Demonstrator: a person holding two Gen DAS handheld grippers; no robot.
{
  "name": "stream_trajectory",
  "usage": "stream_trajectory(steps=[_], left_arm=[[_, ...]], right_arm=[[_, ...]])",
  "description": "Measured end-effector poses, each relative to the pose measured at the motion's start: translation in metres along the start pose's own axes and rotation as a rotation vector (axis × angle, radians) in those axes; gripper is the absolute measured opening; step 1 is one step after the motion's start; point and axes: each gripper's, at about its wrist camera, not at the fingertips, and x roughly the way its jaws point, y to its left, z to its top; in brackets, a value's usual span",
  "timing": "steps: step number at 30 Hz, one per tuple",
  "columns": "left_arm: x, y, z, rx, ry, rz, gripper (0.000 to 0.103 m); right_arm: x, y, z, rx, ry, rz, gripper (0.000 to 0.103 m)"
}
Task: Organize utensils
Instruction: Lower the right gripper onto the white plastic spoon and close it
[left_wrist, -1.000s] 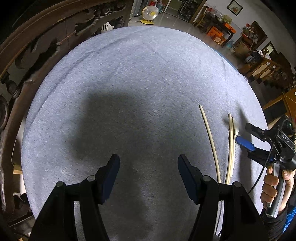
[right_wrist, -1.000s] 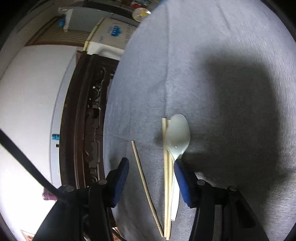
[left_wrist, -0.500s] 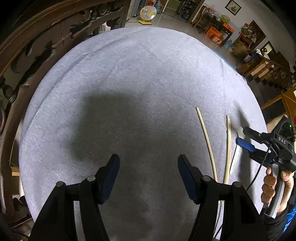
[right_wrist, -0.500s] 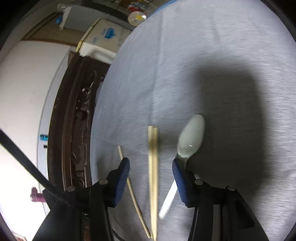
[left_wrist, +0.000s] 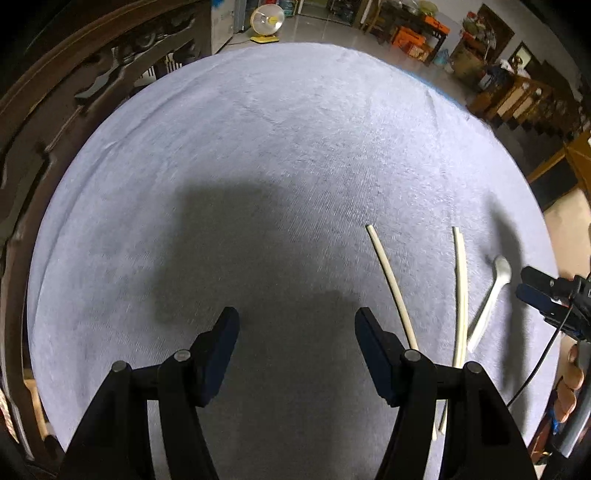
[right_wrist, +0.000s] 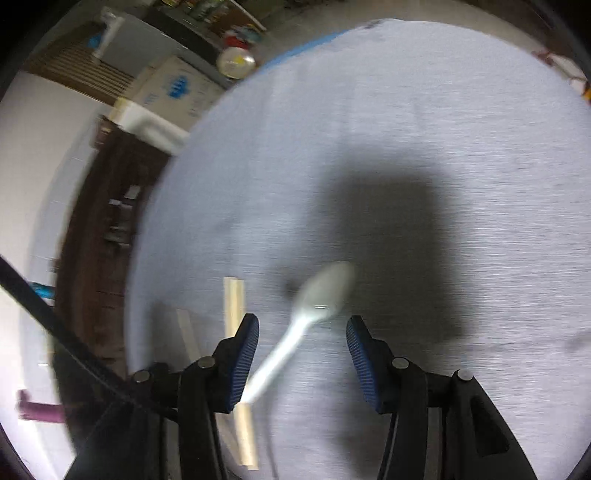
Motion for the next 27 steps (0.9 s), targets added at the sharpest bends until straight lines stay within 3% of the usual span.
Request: stream_trajectory(steps=[6, 16, 19, 27], left_arm=[[0.008, -0.005, 0.014, -0.009, 0.014, 0.001, 0.066], [0.012, -0.017, 0.030, -0.001, 0.017, 0.001, 0.066], [0.012, -0.020, 0.033, 0.006, 0.018, 0.008, 0.066], [0.019, -0.025, 0.042, -0.032, 0.115, -0.049, 0.066]], right_arm=[[0.012, 0.001, 0.017, 0.031, 0.022, -0.043, 0.052], [0.036, 0.039, 0.037, -0.074, 0.037, -0.188, 0.031], [0.038, 0.040, 0.039, -0.067, 0.038, -0.157, 0.019], [0.029, 0.020, 0.028, -0.047, 0.008, -0.069, 0.016]])
